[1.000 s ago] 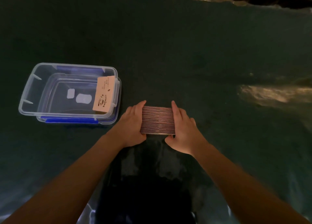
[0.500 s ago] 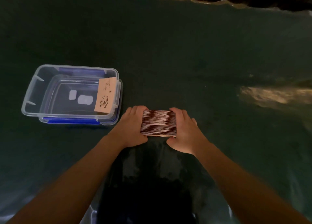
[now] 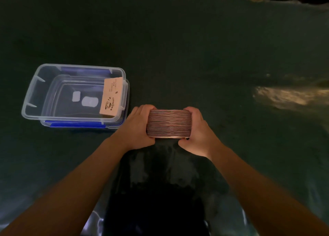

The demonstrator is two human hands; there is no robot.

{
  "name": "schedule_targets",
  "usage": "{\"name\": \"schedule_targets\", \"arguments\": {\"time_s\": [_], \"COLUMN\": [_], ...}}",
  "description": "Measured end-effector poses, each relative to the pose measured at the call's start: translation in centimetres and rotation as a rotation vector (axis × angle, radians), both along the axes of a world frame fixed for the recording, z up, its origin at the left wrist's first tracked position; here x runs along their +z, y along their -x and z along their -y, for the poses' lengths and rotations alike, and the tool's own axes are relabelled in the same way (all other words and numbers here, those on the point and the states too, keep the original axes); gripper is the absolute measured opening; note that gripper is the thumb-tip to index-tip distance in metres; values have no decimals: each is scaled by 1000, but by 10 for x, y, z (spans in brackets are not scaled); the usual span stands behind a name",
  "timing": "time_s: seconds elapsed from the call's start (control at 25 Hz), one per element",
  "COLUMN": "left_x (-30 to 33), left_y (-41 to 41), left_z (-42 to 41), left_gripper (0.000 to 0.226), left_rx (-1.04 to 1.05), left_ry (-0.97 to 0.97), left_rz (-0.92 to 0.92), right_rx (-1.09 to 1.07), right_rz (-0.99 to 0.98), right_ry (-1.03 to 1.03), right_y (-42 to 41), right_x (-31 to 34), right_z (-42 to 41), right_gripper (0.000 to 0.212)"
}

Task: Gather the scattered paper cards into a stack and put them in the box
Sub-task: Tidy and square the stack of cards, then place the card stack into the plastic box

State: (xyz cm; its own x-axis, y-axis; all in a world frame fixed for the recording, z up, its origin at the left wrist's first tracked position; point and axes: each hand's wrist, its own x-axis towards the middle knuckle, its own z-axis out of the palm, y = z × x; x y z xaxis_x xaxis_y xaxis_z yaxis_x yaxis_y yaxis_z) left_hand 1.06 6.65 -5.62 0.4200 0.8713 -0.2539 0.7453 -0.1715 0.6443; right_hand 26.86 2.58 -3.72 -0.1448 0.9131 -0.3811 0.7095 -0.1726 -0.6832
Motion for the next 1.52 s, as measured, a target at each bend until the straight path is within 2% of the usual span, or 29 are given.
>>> {"name": "schedule_targets", "arguments": {"time_s": [0.28, 0.4, 0.56, 0.68, 0.76, 1.04, 1.2, 1.4, 1.52], "left_x": [3, 22, 62, 80, 92, 140, 163, 170, 161], "left_y": [2, 7, 16, 19, 21, 59, 108, 164, 193], "left_z": [2, 6, 18, 26, 27, 12, -6, -30, -46], "left_gripper": [91, 88, 86, 86, 85, 70, 70, 76, 57], "left_rx": [101, 122, 248, 420, 533, 703, 651, 673, 712], "left_ry": [206, 310, 485, 567, 582, 456, 407, 430, 468], "left_rz": [133, 256, 641, 926, 1033, 1084, 1031, 984, 927], "right_rx": [-32, -65, -167, -238, -259, -124, -82, -97, -131], "right_rz": [12, -59, -337, -545, -615, -564, -580, -526, -491], "right_ry": [66, 124, 176, 256, 298, 432, 348, 252, 317], "right_y": [2, 1, 13, 35, 54, 122, 163, 225, 261], "right_x": [2, 16, 43, 64, 76, 126, 156, 167, 159], "right_z": [-1, -1, 4, 4, 1, -28, -52, -88, -101], "right_gripper": [97, 94, 80, 82, 85, 84, 86, 65, 56]}}
